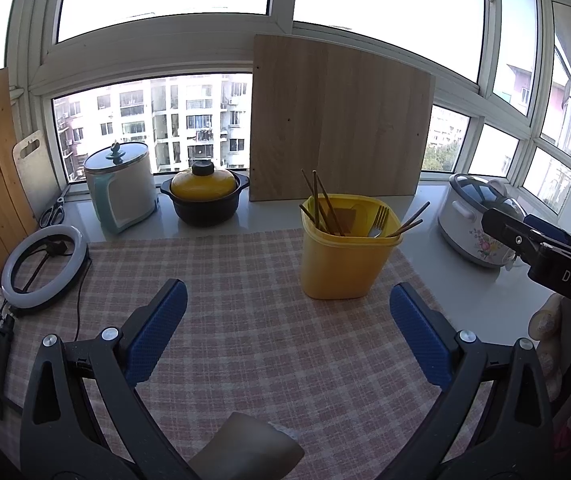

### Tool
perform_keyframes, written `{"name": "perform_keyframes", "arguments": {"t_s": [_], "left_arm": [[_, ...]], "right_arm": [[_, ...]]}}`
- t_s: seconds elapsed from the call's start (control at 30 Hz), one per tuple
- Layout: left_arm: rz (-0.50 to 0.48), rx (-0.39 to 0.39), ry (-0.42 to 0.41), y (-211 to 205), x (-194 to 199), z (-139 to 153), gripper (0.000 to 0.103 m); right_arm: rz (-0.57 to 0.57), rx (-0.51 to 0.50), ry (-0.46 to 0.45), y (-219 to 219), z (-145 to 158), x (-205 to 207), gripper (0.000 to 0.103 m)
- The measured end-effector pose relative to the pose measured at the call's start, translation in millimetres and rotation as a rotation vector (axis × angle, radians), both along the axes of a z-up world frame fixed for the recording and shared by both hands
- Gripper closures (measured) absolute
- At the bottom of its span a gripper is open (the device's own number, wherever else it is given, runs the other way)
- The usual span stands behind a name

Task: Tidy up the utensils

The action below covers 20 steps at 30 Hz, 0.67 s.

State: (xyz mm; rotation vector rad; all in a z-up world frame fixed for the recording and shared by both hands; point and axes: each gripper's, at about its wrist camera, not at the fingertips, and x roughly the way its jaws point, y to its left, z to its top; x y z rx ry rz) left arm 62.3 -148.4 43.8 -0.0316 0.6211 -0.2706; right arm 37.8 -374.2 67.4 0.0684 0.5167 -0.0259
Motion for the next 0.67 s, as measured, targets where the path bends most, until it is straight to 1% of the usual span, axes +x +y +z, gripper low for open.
{"name": "perform_keyframes", "arguments": {"t_s": [0.2,0.37,0.5,0.67], "left_arm": [[0.003,0.0,0.005,0.1,0.2,-2.2,0.0],[0.019,0.028,0.015,1.3,0.4,-5.8,0.0],[0.042,0.034,0.019,4.7,1.0,-6.4,0.0],[0.059,0.069,-0.008,4.5,1.1,-5.5,0.0]], "right_arm": [[-0.001,0.004,0.002,-0.6,-1.5,-0.3,0.0],[-0.006,0.011,0.009,-1.3,-4.1,-1.1,0.0],[-0.008,0.011,0.011,-1.2,-4.4,0.2,0.0],[-0.009,0.012,0.016,-1.6,-5.3,1.7,0.0]]}}
